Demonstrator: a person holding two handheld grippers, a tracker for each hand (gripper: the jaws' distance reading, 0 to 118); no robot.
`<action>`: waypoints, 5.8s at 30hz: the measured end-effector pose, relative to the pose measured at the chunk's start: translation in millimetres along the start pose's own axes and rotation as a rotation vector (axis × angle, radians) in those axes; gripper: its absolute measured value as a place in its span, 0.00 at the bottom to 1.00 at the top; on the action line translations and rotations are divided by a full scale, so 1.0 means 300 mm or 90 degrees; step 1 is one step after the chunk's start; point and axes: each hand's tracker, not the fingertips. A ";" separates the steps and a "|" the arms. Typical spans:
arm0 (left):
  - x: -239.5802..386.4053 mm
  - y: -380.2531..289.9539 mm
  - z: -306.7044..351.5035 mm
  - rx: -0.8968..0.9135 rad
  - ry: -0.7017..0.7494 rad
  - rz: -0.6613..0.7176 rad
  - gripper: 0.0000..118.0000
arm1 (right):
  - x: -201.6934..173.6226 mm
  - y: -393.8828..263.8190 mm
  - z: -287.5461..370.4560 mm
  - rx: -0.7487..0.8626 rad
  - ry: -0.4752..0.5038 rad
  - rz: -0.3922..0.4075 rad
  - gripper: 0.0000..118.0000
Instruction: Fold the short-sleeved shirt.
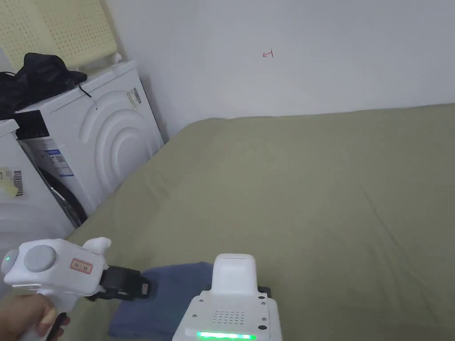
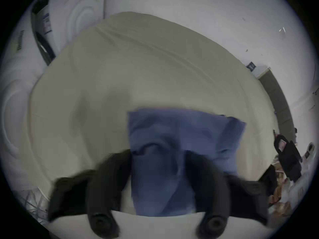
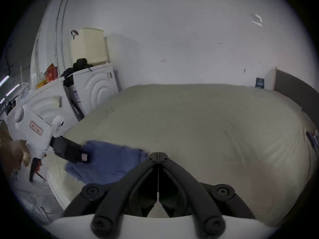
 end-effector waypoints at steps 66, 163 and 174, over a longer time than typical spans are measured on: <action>2.036 -0.587 0.433 0.631 0.045 -0.099 1.00 | 1.802 0.113 1.028 0.310 -0.237 0.064 1.00; 2.020 -0.573 0.456 0.607 0.026 -0.099 1.00 | 1.835 0.190 1.124 0.238 -0.145 -0.019 1.00; 2.020 -0.559 0.472 0.610 0.029 -0.095 1.00 | 1.831 0.216 1.123 0.246 -0.191 -0.018 1.00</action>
